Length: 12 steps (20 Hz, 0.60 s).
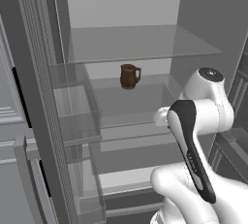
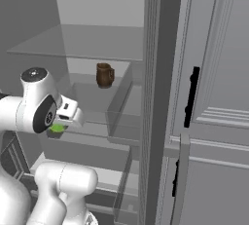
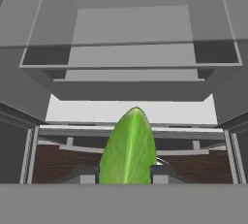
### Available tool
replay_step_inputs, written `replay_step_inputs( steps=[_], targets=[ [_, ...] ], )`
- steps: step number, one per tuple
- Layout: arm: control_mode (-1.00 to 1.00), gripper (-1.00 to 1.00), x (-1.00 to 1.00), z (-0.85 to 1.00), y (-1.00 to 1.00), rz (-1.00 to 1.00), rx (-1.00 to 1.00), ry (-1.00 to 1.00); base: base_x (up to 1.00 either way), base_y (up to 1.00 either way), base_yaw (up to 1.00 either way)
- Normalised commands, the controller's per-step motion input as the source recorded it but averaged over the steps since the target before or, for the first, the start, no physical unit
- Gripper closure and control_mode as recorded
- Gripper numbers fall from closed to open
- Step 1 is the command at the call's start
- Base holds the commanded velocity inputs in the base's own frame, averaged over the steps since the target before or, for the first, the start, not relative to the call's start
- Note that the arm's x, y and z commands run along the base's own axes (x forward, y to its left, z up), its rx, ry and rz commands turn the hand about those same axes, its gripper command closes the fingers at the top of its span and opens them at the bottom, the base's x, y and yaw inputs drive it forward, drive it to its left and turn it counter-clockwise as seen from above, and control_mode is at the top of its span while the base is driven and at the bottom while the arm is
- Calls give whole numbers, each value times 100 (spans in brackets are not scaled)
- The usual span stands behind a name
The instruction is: Grab a lemon wedge from the fridge and one ice cube from the ice bowl, and put them in the glass of lemonade.
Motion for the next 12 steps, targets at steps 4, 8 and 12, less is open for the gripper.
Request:
replay_step_inputs(
  steps=[4, 8, 12],
  targets=[
    [-100, 100, -4, -8, 0, 0, 0, 2, 0, 0, 0],
    [100, 100, -15, 0, 0, 0, 0, 0, -24, 0, 0],
    [100, 100, 0, 0, 0, 0, 0, 0, -100, 0, 0]
  ],
)
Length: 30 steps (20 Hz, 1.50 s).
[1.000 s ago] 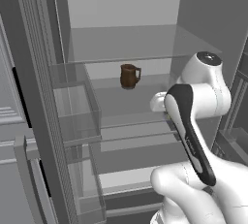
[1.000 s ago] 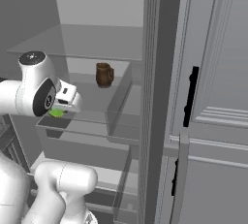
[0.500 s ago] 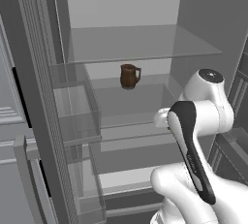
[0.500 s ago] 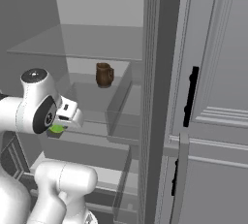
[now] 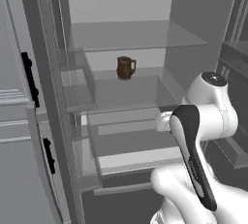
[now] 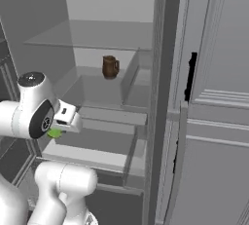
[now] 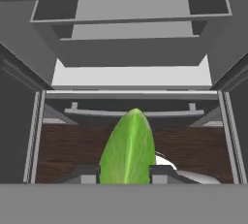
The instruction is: Grab a lemon wedge from the fridge and one ice cube from the ice bowl, and put them in the glass of lemonade.
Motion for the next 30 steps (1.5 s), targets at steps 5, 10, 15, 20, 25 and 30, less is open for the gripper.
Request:
replay_step_inputs(
  steps=[5, 10, 15, 20, 25, 30],
  targets=[
    [100, 100, 0, 0, 0, 0, 0, 0, -100, 0, 0],
    [100, 100, 0, 0, 0, 0, 0, 0, -100, -4, -9],
    [100, 100, 0, 0, 0, 0, 0, 0, -81, -20, -54],
    [100, 100, 0, 0, 0, 0, 0, 0, -6, 0, -91],
    [100, 100, 0, 0, 0, 0, 0, 0, 1, -5, -91],
    [100, 100, 0, 0, 0, 0, 0, 0, 52, -12, -64]
  ],
)
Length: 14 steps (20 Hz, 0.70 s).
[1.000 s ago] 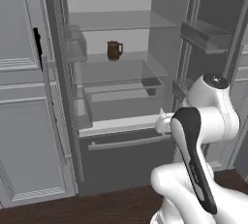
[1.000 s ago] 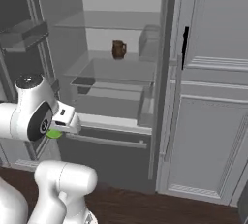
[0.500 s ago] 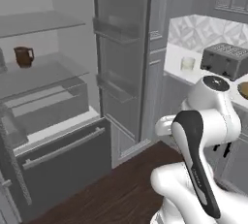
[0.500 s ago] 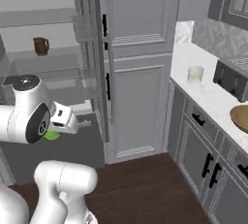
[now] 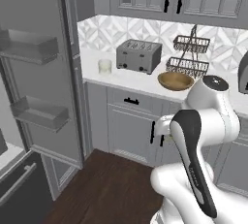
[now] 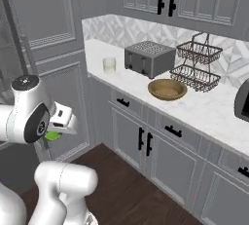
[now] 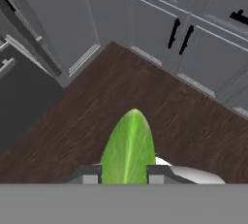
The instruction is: Grab a lemon wedge from the fridge and one ice cube from the ice bowl, and put them in the glass of lemonade.
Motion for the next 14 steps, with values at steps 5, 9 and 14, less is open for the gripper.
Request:
replay_step_inputs(
  steps=[5, 9, 14],
  targets=[
    [100, 100, 0, 0, 0, 0, 0, 0, 93, -7, -3],
    [100, 100, 0, 0, 0, 0, 0, 0, 82, -13, 16],
    [100, 100, 0, 0, 0, 0, 0, 0, 87, 10, 26]
  ],
)
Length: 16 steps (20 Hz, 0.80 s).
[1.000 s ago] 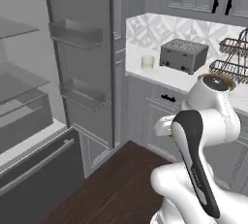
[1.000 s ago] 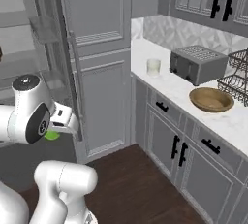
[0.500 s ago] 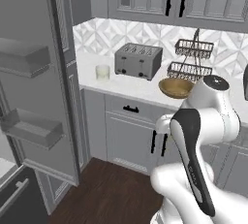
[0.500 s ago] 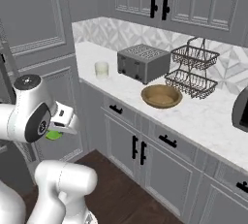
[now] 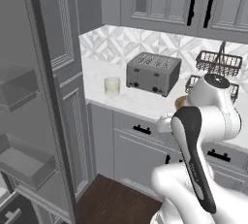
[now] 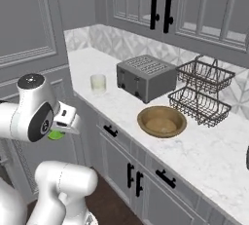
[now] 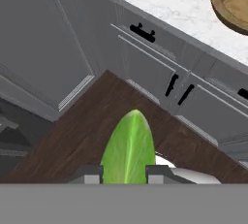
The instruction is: Grab a lemon wedge from the fridge and one ice cube from the ice bowl, and put them in the glass of lemonade.
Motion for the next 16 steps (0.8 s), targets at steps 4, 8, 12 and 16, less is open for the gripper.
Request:
replay_step_inputs(
  steps=[4, 8, 12, 16],
  targets=[
    [100, 100, 0, 0, 0, 0, 0, 0, 87, 7, 21],
    [100, 100, 0, 0, 0, 0, 0, 0, 100, 2, 12],
    [100, 100, 0, 0, 0, 0, 0, 0, 100, -9, 2],
    [100, 100, 0, 0, 0, 0, 0, 0, 65, -10, 1]
  ],
)
